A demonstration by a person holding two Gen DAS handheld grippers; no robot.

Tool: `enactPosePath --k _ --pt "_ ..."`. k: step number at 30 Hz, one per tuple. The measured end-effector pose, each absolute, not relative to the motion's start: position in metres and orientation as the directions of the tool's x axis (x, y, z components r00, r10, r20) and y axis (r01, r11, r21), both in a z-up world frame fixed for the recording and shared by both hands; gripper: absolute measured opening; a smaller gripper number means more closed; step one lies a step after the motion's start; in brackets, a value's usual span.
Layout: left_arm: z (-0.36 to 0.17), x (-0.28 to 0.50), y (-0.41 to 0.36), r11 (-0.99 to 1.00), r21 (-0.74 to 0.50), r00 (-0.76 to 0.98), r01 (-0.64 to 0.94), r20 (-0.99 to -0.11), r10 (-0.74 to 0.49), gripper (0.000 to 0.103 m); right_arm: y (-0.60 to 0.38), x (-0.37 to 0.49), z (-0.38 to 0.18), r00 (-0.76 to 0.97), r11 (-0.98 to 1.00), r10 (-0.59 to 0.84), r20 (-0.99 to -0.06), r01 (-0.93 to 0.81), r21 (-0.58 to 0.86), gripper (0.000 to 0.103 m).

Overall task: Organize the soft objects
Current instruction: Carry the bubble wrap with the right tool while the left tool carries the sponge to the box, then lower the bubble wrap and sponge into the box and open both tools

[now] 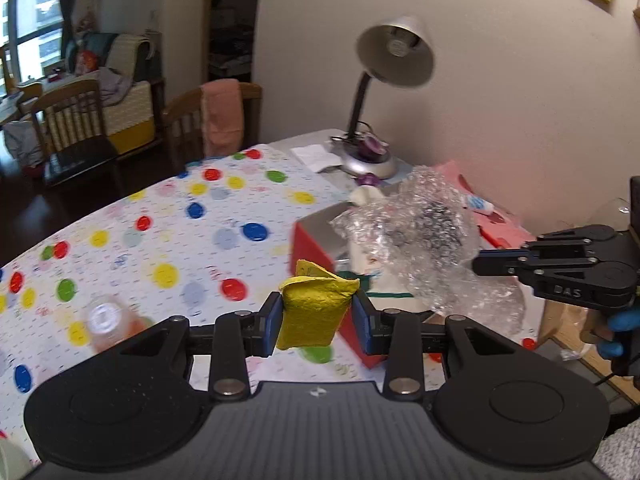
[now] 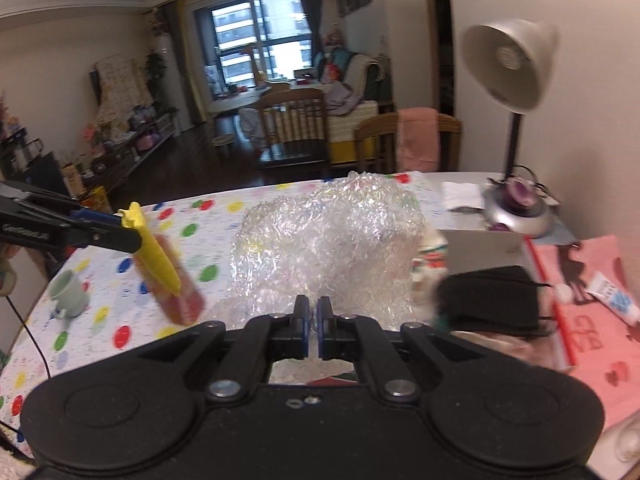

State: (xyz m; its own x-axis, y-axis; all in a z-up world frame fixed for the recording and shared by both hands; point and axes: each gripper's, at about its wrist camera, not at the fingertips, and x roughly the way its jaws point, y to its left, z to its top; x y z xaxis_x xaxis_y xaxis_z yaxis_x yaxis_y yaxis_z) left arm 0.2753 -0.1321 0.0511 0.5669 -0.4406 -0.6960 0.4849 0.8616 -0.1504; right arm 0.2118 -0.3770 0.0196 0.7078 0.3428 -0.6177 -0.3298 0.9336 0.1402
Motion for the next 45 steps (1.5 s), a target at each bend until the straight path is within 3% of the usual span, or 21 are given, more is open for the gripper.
enactPosePath --k 16,27,45 --pt "0.035 0.325 -0.262 0.809 -0.253 0.38 0.53 -0.782 -0.493 0.036 -0.486 0.256 0.022 0.628 0.969 0.239 -0.741 -0.209 0.135 0.003" --pt "-0.018 0.368 -0.307 0.846 -0.176 0.27 0.504 -0.898 -0.348 0.036 -0.509 0.289 -0.002 0.579 0.963 0.24 -0.779 -0.245 0.114 0.003" --pt "-0.065 0.407 -0.329 0.879 -0.186 0.274 0.438 -0.904 -0.328 0.036 -0.5 0.319 -0.045 0.517 0.956 0.256 -0.817 -0.261 0.135 0.005"
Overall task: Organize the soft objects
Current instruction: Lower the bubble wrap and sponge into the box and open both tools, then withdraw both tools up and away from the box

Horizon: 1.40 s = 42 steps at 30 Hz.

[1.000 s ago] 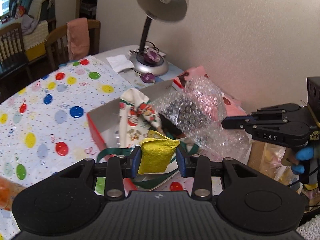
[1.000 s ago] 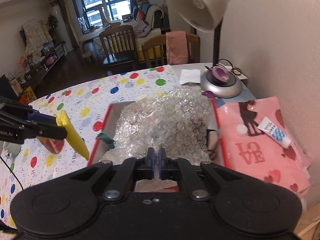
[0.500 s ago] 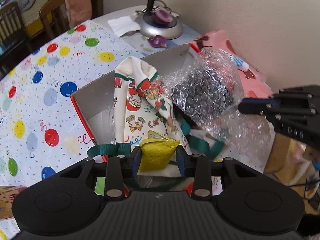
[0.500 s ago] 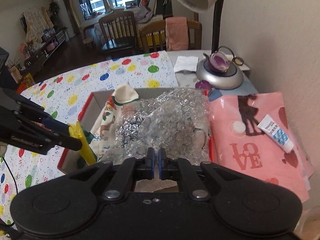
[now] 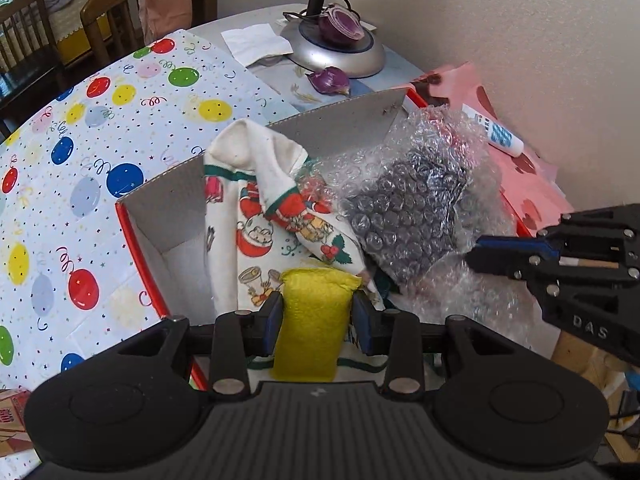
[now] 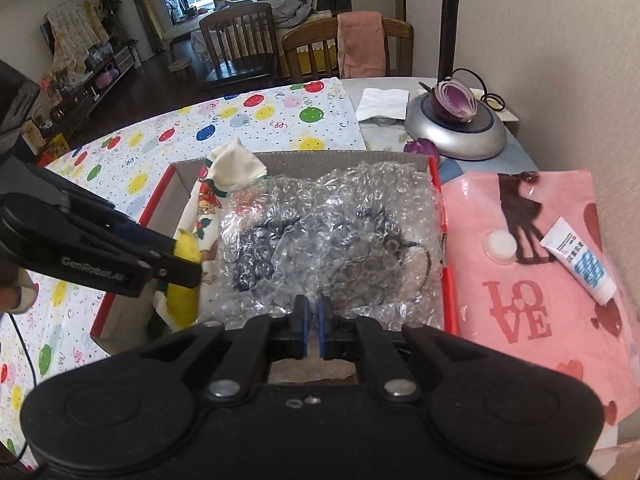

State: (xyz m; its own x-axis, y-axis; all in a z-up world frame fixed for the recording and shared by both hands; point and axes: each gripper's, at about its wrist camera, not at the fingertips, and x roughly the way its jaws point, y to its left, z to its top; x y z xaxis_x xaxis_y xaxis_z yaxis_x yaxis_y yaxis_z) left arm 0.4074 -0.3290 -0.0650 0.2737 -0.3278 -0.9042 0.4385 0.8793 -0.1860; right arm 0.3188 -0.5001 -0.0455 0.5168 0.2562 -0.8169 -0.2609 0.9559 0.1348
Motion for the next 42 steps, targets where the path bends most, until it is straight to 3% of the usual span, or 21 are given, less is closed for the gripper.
enactPosePath --k 3,9,12,14,24,28,36,42 --pt "-0.073 0.411 -0.329 0.893 -0.187 0.28 0.41 -0.906 -0.318 0.036 -0.5 0.32 -0.047 0.513 0.954 0.272 -0.814 -0.256 0.157 0.014" --pt "-0.078 0.406 -0.326 0.903 -0.198 0.314 0.382 -0.891 -0.328 0.037 -0.499 0.315 -0.045 0.516 0.953 0.28 -0.809 -0.252 0.169 0.021" --pt "-0.075 0.401 -0.32 0.904 -0.21 0.334 0.371 -0.879 -0.341 0.049 -0.5 0.311 -0.042 0.525 0.953 0.285 -0.802 -0.247 0.177 0.029" --pt "-0.071 0.395 -0.316 0.905 -0.203 0.355 0.373 -0.87 -0.342 0.064 -0.501 0.309 -0.04 0.529 0.953 0.289 -0.798 -0.242 0.184 0.031" --pt "-0.036 0.354 -0.283 0.877 -0.216 0.436 0.43 -0.8 -0.411 0.065 -0.49 0.284 -0.021 0.584 0.968 0.243 -0.775 -0.191 0.161 0.042" --pt "-0.019 0.333 -0.266 0.862 -0.218 0.47 0.458 -0.764 -0.443 0.071 -0.482 0.268 -0.011 0.609 0.972 0.233 -0.758 -0.166 0.165 0.046" --pt "0.003 0.29 -0.237 0.84 -0.188 0.521 0.508 -0.71 -0.474 0.071 -0.45 0.222 0.014 0.678 0.971 0.24 -0.695 -0.167 0.172 0.059" --pt "0.013 0.259 -0.213 0.837 -0.168 0.557 0.52 -0.677 -0.482 0.071 -0.42 0.189 0.03 0.733 0.972 0.234 -0.639 -0.186 0.144 0.064"
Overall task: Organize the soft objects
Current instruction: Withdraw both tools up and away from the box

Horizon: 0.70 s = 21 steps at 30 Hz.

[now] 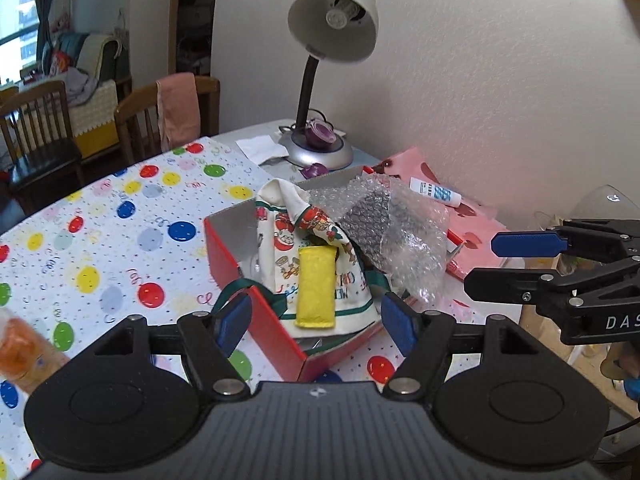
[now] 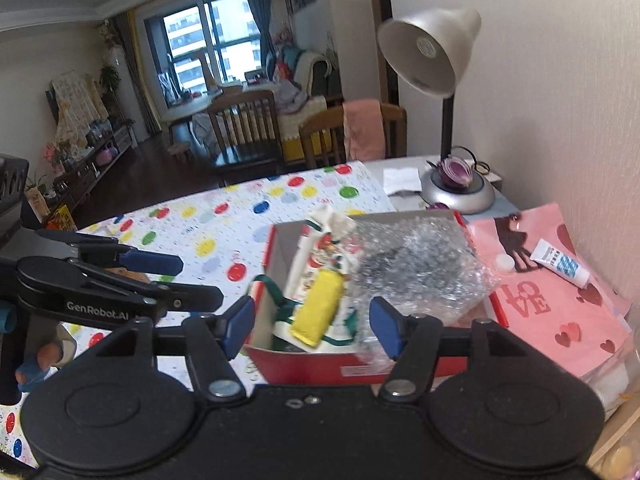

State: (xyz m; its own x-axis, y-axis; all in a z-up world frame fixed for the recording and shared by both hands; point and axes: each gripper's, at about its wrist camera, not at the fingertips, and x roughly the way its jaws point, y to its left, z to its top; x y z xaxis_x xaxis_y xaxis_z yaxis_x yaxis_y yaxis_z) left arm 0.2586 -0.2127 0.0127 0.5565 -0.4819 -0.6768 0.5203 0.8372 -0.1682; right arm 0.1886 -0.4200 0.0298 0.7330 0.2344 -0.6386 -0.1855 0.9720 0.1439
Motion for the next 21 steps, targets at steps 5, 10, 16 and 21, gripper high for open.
enactPosePath --k 5,10,16,21 --pt "0.021 0.234 -0.19 0.849 -0.146 0.599 0.507 -0.649 -0.469 0.071 -0.402 0.168 0.034 0.757 0.97 0.244 -0.606 -0.196 0.146 0.071" --pt "0.032 0.209 -0.168 0.863 -0.134 0.648 0.487 -0.607 -0.46 0.081 -0.388 0.15 0.036 0.784 0.967 0.256 -0.565 -0.207 0.152 0.077" --pt "0.04 0.185 -0.151 0.876 -0.137 0.689 0.463 -0.566 -0.453 0.085 -0.375 0.135 0.038 0.813 0.963 0.27 -0.515 -0.222 0.154 0.086" --pt "0.04 0.167 -0.143 0.888 -0.131 0.715 0.441 -0.547 -0.436 0.087 -0.364 0.123 0.039 0.82 0.953 0.302 -0.487 -0.259 0.154 0.095"
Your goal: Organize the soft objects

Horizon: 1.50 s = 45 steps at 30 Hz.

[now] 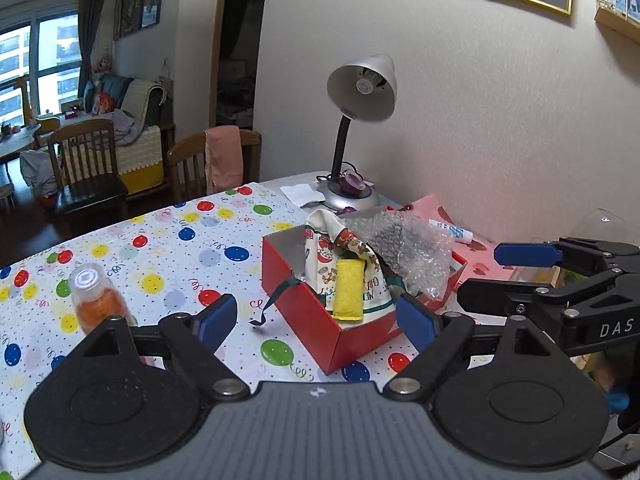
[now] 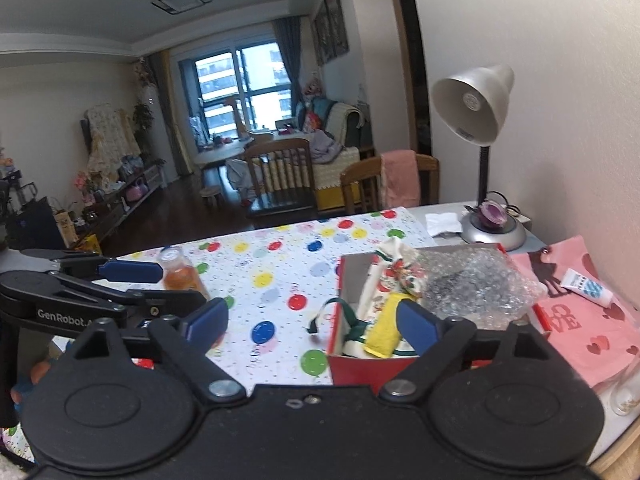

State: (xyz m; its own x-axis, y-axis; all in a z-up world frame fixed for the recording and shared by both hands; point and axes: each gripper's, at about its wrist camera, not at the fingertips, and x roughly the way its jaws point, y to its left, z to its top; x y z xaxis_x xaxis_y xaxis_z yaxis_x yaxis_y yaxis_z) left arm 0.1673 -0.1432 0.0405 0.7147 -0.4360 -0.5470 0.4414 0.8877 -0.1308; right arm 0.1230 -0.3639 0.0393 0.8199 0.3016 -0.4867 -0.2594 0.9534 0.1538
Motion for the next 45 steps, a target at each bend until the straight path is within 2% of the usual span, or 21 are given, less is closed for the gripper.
enactPosePath --k 5,12,19,45 --pt "0.04 0.152 -0.134 0.895 -0.142 0.736 0.422 -0.522 -0.43 0.102 -0.353 0.114 0.042 0.834 0.95 0.312 -0.454 -0.284 0.13 0.102" --pt "0.042 0.136 -0.13 0.912 -0.134 0.773 0.389 -0.491 -0.402 0.102 -0.348 0.109 0.039 0.843 0.952 0.305 -0.443 -0.275 0.131 0.103" --pt "0.043 0.133 -0.122 0.91 -0.174 0.778 0.376 -0.475 -0.412 0.102 -0.35 0.108 0.039 0.848 0.956 0.293 -0.441 -0.26 0.135 0.103" --pt "0.044 0.131 -0.115 0.921 -0.173 0.784 0.349 -0.484 -0.388 0.102 -0.341 0.107 0.033 0.837 0.949 0.316 -0.446 -0.271 0.164 0.103"
